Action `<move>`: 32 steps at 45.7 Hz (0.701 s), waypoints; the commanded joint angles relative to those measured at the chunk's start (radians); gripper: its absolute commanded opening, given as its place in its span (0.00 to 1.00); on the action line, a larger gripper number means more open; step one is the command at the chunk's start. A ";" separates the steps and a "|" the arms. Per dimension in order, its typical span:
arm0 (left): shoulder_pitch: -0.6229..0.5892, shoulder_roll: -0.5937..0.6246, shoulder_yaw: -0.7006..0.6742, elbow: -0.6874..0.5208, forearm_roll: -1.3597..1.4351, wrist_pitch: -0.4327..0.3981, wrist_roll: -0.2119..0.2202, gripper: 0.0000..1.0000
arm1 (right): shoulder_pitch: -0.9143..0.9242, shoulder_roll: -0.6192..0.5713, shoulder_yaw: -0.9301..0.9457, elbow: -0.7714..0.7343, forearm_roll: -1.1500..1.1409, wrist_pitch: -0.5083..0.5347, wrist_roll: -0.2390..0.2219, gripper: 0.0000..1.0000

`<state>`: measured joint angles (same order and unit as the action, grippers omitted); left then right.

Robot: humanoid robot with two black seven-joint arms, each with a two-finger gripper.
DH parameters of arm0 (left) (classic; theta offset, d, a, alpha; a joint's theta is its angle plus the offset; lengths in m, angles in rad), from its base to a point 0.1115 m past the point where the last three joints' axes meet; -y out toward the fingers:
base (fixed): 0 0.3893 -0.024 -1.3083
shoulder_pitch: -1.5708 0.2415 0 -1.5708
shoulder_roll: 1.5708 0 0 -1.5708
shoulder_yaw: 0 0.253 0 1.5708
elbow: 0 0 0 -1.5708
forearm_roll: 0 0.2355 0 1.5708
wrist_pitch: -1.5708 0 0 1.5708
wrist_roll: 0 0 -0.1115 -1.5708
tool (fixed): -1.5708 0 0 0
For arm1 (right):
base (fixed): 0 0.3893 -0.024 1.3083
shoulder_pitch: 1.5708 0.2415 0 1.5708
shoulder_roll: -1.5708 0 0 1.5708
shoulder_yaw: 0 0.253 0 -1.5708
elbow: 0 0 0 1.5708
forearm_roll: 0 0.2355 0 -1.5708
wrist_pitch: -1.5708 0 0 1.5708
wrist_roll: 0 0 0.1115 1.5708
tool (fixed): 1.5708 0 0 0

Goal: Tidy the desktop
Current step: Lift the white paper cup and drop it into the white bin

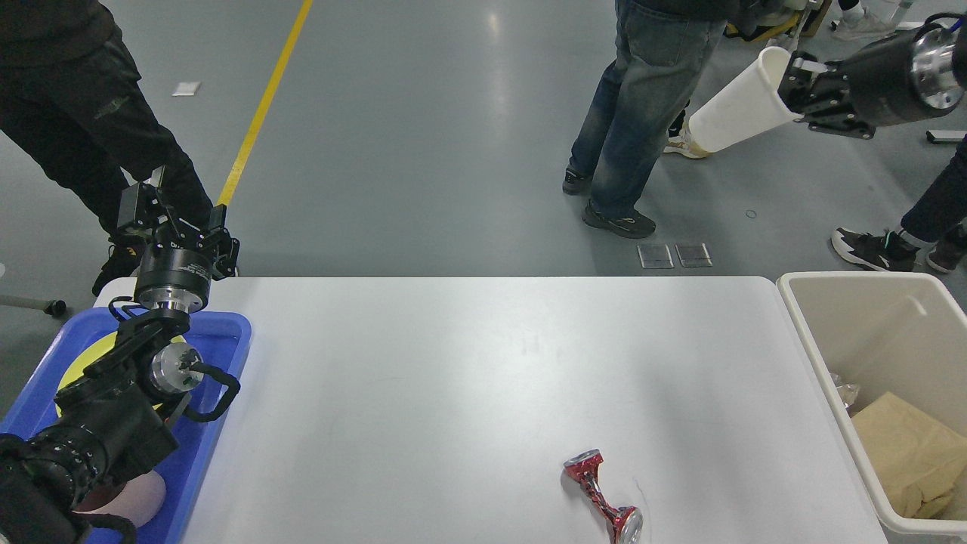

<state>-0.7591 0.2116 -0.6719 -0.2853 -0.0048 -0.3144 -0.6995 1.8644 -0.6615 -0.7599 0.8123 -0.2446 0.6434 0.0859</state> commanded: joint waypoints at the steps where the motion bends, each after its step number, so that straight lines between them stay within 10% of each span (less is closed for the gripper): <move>1: 0.000 0.000 0.000 0.000 0.000 0.000 0.000 0.96 | -0.021 -0.024 -0.015 -0.034 0.001 -0.031 0.000 0.00; 27: 0.000 0.002 0.000 0.000 0.000 0.000 0.000 0.96 | -0.726 -0.066 -0.001 -0.266 0.255 -0.666 0.001 0.00; 32: 0.000 0.002 0.000 0.000 0.000 0.000 0.000 0.96 | -0.818 -0.030 0.005 -0.282 0.257 -0.809 0.001 0.42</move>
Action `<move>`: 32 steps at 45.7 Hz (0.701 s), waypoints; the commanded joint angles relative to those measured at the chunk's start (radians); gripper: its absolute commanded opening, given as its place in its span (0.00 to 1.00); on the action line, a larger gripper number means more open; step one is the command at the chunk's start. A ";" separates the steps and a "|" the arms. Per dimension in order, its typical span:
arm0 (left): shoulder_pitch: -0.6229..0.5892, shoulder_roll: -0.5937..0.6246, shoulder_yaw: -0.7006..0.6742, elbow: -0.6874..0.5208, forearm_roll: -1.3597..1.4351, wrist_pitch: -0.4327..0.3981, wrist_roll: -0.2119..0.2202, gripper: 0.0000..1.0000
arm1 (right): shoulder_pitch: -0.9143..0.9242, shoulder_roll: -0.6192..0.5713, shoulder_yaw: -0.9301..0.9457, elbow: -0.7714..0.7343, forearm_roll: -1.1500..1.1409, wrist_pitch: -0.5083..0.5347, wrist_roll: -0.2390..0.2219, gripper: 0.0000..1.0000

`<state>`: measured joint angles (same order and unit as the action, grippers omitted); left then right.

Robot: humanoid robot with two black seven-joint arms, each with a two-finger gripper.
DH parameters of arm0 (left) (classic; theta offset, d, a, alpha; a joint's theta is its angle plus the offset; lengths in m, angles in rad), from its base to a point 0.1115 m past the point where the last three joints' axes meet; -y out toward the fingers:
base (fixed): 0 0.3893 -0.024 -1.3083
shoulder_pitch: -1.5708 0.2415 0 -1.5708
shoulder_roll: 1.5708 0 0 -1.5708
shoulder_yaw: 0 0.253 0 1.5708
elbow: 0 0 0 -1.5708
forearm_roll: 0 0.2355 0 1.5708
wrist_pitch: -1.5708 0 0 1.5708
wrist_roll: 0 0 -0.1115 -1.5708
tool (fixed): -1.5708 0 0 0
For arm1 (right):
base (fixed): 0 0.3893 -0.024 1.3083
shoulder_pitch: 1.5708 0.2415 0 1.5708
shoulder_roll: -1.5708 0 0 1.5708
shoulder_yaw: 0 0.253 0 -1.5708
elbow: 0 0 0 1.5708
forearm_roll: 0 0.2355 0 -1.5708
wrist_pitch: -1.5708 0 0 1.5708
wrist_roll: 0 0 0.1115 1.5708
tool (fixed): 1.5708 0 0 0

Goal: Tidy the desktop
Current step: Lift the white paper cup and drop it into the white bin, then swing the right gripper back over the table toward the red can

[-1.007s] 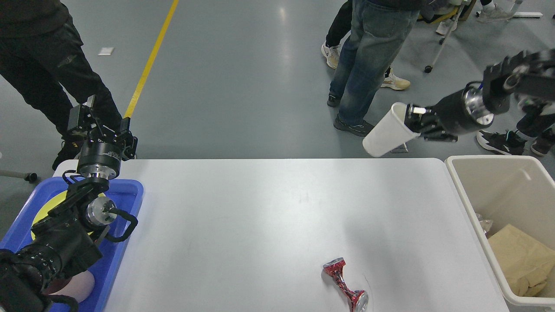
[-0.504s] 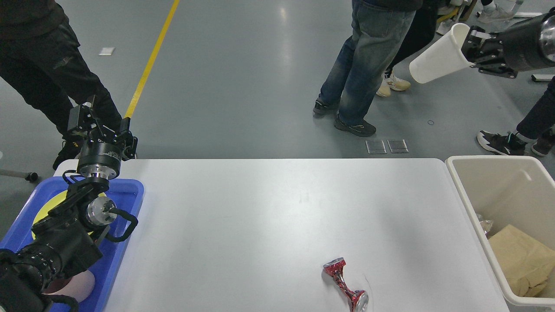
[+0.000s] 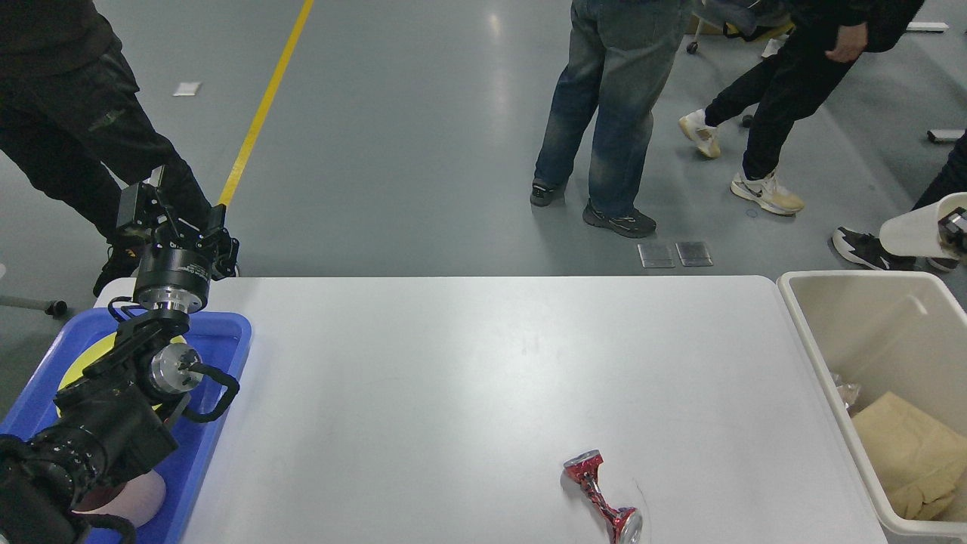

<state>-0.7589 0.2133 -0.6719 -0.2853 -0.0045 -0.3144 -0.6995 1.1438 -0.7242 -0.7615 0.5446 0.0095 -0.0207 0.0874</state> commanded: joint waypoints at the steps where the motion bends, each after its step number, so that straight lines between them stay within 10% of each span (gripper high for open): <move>1: 0.000 0.000 0.000 0.000 0.000 0.000 0.000 0.96 | -0.111 0.038 0.007 -0.017 0.003 -0.169 0.000 0.58; 4: 0.000 0.000 0.000 0.000 0.000 0.000 0.000 0.96 | -0.151 0.055 0.008 -0.035 0.003 -0.221 0.000 0.99; 32: 0.000 -0.002 0.000 0.000 0.000 0.000 0.000 0.96 | 0.074 0.114 -0.053 0.100 0.009 -0.188 0.002 1.00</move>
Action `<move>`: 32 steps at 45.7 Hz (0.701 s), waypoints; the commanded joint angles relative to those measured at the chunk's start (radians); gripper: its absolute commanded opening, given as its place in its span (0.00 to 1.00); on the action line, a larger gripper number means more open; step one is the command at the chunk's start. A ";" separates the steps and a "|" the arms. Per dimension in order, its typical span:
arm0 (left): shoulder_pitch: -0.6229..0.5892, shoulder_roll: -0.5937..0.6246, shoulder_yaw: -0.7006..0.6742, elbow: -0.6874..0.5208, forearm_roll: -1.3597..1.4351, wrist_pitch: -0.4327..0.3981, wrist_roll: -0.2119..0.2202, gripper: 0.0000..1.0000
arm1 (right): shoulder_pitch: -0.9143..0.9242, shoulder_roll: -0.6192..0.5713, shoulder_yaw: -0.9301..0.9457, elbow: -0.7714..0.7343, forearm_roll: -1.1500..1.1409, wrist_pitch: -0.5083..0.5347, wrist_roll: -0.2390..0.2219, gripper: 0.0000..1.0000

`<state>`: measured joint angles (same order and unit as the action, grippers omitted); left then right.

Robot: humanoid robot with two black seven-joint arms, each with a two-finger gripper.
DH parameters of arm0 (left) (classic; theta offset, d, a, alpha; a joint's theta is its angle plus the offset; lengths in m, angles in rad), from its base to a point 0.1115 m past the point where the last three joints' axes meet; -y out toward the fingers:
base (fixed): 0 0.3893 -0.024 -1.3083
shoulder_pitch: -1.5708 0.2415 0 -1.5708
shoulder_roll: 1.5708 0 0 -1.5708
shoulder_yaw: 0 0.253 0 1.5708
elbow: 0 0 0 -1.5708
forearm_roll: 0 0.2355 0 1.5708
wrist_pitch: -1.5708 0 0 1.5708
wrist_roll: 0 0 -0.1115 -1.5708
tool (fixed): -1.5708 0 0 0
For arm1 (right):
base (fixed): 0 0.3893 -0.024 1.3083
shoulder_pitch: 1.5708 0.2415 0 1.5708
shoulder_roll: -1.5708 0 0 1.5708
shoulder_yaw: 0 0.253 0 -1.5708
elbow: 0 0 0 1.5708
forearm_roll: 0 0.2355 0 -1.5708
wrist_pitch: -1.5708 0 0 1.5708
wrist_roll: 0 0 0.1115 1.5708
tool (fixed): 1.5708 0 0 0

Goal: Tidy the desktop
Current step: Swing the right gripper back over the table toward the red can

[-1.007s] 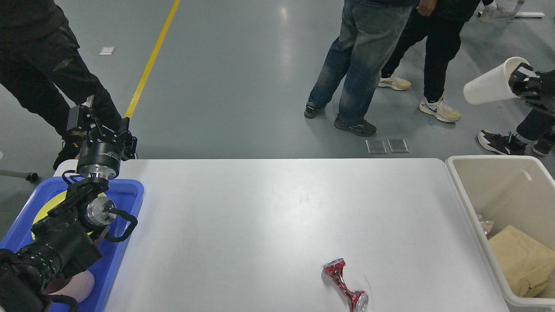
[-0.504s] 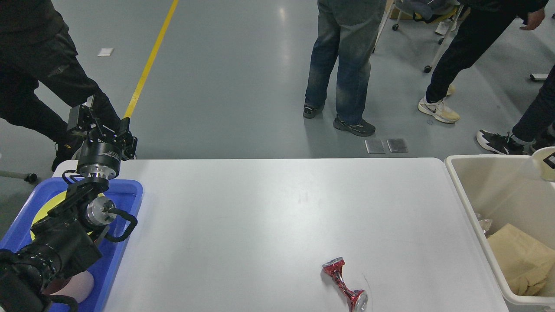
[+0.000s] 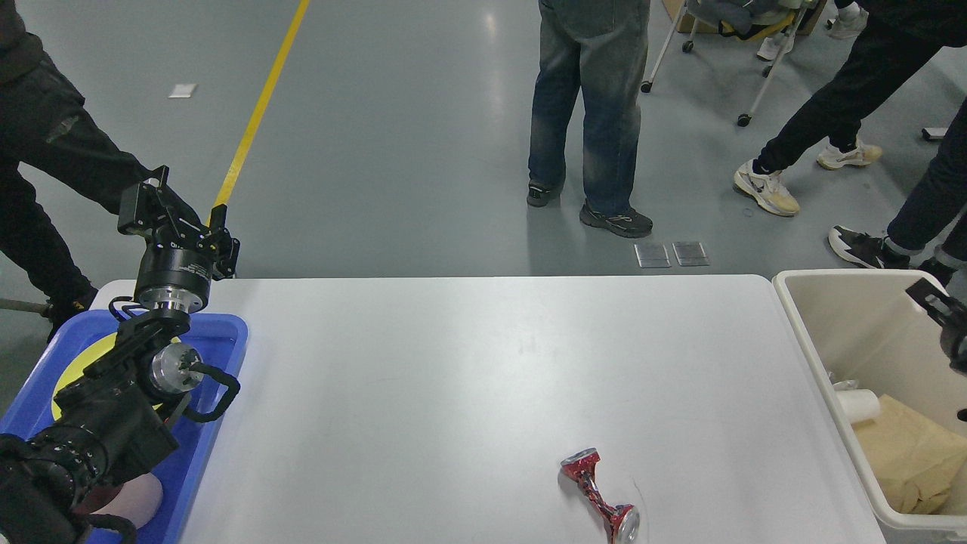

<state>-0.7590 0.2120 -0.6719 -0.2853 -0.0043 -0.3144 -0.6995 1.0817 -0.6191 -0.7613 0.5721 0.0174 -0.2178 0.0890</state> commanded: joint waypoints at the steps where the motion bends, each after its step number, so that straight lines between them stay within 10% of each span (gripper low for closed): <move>1: 0.000 0.000 0.000 0.000 0.000 0.000 0.000 0.96 | 0.167 0.013 -0.079 0.089 0.001 0.012 0.000 1.00; 17: 0.000 0.000 0.000 0.000 0.000 0.000 0.000 0.96 | 0.727 0.246 -0.500 0.452 0.003 0.149 0.003 1.00; 32: 0.000 0.001 0.000 0.000 0.000 0.000 0.000 0.96 | 1.053 0.390 -0.500 0.526 0.015 0.770 0.006 1.00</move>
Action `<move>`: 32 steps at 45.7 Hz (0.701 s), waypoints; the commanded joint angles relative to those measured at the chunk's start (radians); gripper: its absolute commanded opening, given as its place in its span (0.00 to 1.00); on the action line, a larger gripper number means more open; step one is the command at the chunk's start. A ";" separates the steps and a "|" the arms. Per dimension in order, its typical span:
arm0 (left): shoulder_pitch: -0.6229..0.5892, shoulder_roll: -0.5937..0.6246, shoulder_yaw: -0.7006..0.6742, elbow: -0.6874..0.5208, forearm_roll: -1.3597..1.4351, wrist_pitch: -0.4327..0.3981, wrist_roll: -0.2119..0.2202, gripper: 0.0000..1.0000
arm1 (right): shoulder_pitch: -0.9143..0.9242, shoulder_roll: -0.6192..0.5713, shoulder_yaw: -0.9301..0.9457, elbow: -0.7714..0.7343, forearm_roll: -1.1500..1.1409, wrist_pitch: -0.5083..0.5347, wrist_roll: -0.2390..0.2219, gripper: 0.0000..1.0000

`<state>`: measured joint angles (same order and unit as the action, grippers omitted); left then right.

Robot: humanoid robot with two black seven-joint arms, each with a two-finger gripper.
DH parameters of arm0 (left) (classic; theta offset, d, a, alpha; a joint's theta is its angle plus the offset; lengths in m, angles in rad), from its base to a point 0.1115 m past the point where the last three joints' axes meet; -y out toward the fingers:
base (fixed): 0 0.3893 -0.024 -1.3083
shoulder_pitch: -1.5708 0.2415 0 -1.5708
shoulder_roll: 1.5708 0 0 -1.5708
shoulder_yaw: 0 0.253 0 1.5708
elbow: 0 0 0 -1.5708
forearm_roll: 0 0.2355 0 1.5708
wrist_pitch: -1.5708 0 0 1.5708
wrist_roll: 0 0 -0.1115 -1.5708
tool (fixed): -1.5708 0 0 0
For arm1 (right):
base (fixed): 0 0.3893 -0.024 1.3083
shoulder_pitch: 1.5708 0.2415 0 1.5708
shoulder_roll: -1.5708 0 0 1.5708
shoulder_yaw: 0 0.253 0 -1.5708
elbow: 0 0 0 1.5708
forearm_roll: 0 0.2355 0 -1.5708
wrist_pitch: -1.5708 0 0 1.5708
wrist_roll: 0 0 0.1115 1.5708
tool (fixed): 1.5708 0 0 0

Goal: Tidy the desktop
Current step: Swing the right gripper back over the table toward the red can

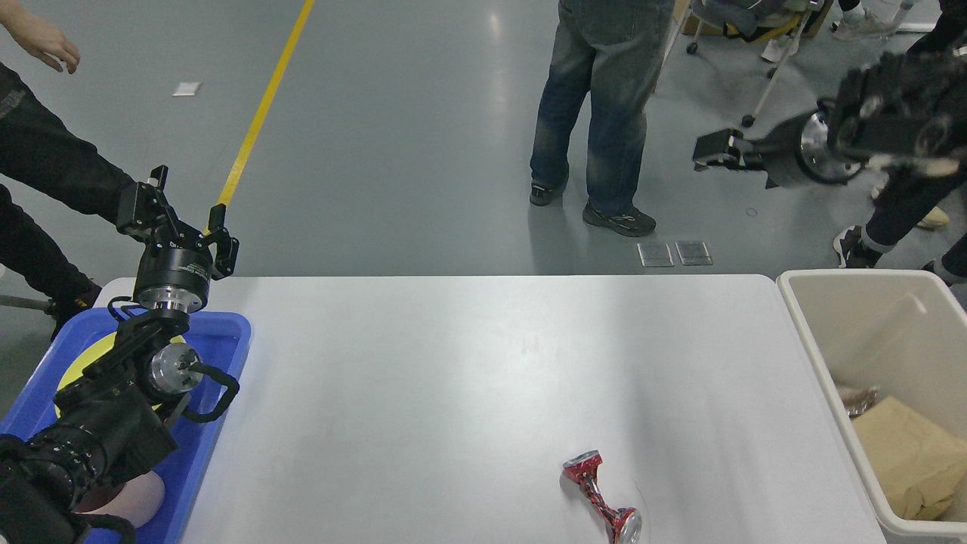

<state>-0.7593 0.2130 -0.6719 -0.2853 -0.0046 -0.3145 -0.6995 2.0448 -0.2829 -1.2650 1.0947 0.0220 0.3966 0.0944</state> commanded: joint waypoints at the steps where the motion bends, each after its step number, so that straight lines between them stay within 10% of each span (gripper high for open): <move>1: 0.000 0.000 0.000 0.000 0.000 0.000 0.000 0.96 | 0.104 0.065 0.004 0.004 0.015 0.169 0.001 1.00; 12: 0.000 0.000 0.000 0.000 0.000 0.000 0.000 0.96 | 0.206 0.162 0.007 0.027 0.021 0.208 -0.001 1.00; 32: 0.000 0.000 0.002 0.000 0.000 0.000 0.000 0.96 | -0.164 0.353 0.049 -0.039 0.012 0.005 -0.007 1.00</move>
<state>-0.7595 0.2133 -0.6703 -0.2853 -0.0045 -0.3145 -0.6995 1.9605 0.0361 -1.2193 1.0616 0.0362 0.4847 0.0885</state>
